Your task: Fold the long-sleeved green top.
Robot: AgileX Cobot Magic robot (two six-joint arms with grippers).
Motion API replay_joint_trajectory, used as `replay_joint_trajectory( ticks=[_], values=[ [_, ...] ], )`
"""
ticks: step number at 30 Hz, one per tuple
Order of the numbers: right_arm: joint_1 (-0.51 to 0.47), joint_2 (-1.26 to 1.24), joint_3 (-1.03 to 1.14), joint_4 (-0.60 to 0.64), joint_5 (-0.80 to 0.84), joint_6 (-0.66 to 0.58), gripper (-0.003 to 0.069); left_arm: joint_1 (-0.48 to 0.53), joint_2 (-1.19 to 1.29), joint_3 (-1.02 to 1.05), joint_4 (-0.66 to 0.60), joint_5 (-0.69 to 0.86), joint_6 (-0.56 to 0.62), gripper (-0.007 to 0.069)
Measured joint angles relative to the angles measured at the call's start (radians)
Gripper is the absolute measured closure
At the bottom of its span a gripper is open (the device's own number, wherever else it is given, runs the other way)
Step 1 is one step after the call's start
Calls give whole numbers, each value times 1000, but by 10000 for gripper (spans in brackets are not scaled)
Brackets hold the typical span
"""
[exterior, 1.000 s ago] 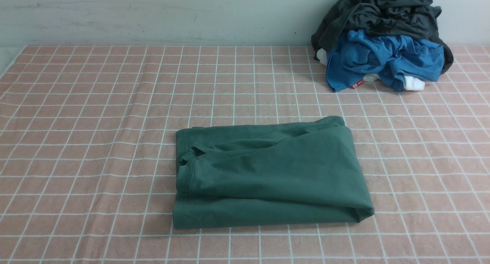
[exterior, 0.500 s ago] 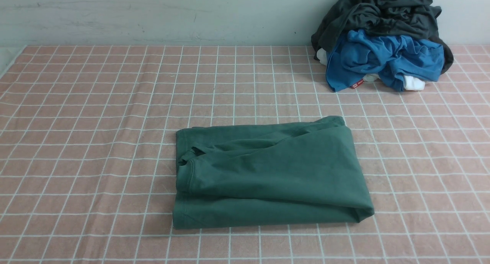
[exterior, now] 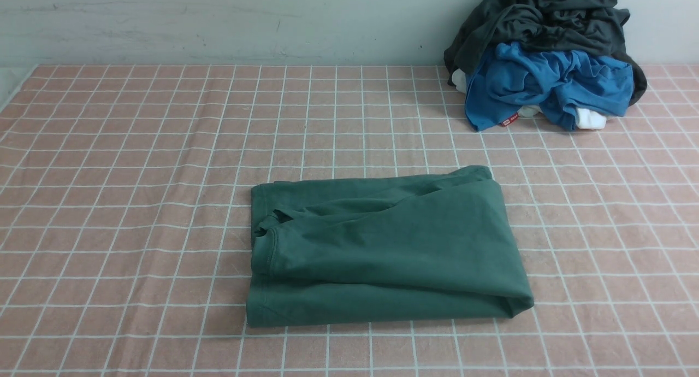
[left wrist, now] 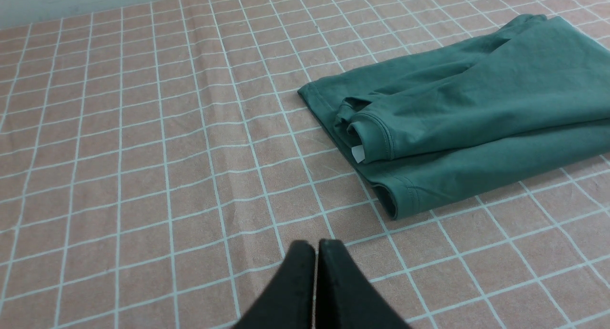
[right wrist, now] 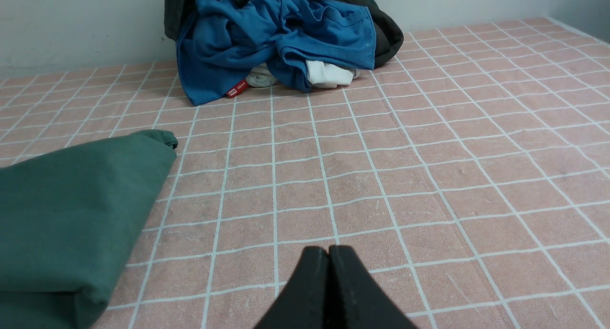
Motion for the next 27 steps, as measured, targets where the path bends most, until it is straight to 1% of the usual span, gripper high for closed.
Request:
replay_joint_trajectory(
  ticks=[8, 11, 12, 13, 14, 15, 17, 18, 23, 27],
  values=[
    [0, 0, 0, 0, 0, 0, 673, 0, -1, 9, 8, -11, 0, 627],
    [0, 0, 0, 0, 0, 0, 673, 4, -18, 50, 12, -85, 0, 627],
    [0, 0, 0, 0, 0, 0, 673, 16, -36, 96, 22, -151, 0, 627],
    [0, 0, 0, 0, 0, 0, 673, 21, -42, 110, 26, -173, 0, 627],
    [0, 0, 0, 0, 0, 0, 673, 51, -74, 171, 44, -282, 0, 627],
    [0, 0, 0, 0, 0, 0, 673, 56, -78, 187, 48, -294, 0, 627],
    [0, 0, 0, 0, 0, 0, 673, 118, -108, 294, 77, -437, 0, 627],
    [0, 0, 0, 0, 0, 0, 673, 142, -110, 330, 89, -471, 0, 627],
    [0, 0, 0, 3, 0, 0, 673, 212, -110, 447, 116, -502, -1, 627],
    [0, 0, 0, 3, 0, 0, 673, 219, -110, 500, 121, -516, -2, 627]
  ],
)
